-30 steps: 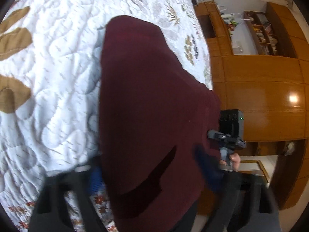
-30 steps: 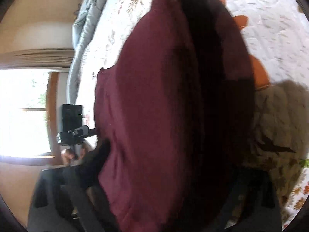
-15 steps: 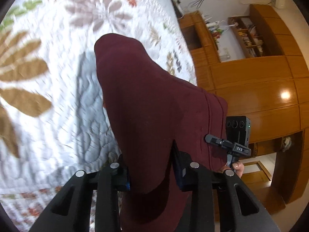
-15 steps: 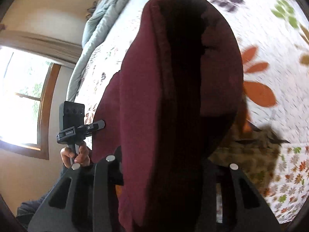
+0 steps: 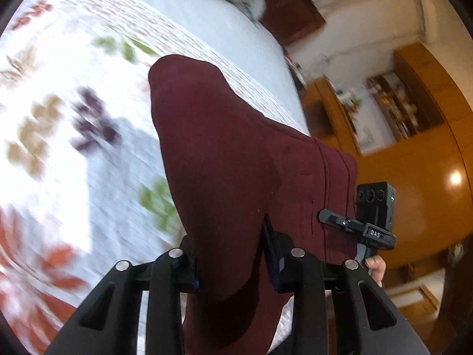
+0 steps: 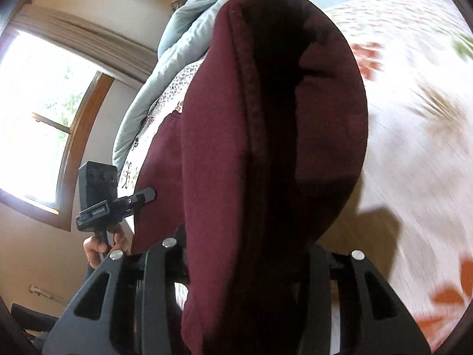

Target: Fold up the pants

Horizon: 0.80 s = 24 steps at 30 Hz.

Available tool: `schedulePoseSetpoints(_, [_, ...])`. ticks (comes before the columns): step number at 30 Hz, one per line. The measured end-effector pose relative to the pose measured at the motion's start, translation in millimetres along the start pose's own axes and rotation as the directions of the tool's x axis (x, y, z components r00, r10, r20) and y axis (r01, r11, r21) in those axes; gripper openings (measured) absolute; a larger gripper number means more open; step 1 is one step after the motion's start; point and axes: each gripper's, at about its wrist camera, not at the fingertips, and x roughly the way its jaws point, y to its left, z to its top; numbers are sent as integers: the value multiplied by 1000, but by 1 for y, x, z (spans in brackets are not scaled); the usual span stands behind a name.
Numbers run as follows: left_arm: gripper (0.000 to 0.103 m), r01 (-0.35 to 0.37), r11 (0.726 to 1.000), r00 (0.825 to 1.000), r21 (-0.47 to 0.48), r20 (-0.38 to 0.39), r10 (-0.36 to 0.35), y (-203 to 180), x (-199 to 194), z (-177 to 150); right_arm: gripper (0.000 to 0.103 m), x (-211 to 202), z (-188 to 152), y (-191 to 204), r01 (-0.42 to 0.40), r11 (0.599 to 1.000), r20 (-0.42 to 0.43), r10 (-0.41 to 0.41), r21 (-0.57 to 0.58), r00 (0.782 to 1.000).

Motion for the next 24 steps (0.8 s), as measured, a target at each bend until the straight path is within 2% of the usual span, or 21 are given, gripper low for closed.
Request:
schedulePoseSetpoints(2, [32, -23, 999, 1000, -42, 19, 24, 26, -14, 18, 39, 27, 25, 7, 0, 1000, -28, 0, -12, 1000])
schedulePoseSetpoints(6, [32, -62, 991, 998, -119, 5, 63, 77, -18, 38, 39, 69, 43, 10, -6, 1000, -75, 6, -3, 997])
schedulePoseSetpoints(9, [34, -100, 981, 995, -164, -45, 94, 115, -2, 35, 41, 100, 42, -14, 16, 999, -107, -11, 46, 994])
schedulePoseSetpoints(11, [38, -79, 981, 996, -176, -52, 71, 128, 5, 30, 44, 108, 32, -44, 14, 992, -113, 0, 125, 994])
schedulePoseSetpoints(14, [46, -48, 985, 998, -169, -54, 39, 131, 3, 23, 56, 101, 23, -71, -58, 977, -102, 80, 204, 992])
schedulePoseSetpoints(16, [60, -65, 984, 997, -164, -53, 57, 125, 0, 23, 69, 100, 32, -72, -69, 971, -90, 92, 231, 992])
schedulePoseSetpoints(18, [67, -155, 976, 987, -152, 3, 158, 123, -25, 26, 70, 75, 33, -75, -31, 975, -50, 43, 221, 998])
schedulePoseSetpoints(19, [69, -220, 965, 972, -146, 51, 229, 119, -42, 28, 66, 55, 38, -87, -18, 974, -18, 22, 227, 1000])
schedulePoseSetpoints(20, [69, -253, 957, 957, -143, 105, 269, 113, -54, 29, 63, 29, 46, -88, 30, 973, 50, -42, 227, 998])
schedulePoseSetpoints(21, [69, -268, 954, 941, -131, 179, 289, 105, -69, 29, 56, 30, 55, -77, 50, 976, 86, -69, 212, 994])
schedulePoseSetpoints(22, [69, -261, 958, 932, -117, 226, 282, 98, -78, 27, 54, 17, 65, -66, 20, 983, 132, -45, 182, 990])
schedulePoseSetpoints(23, [69, -218, 972, 929, -88, 287, 234, 85, -87, 22, 51, 7, 67, -61, -18, 986, 151, -7, 165, 988])
schedulePoseSetpoints(24, [69, -157, 986, 936, -57, 311, 167, 74, -89, 17, 49, 6, 77, -47, -57, 989, 163, 34, 139, 986])
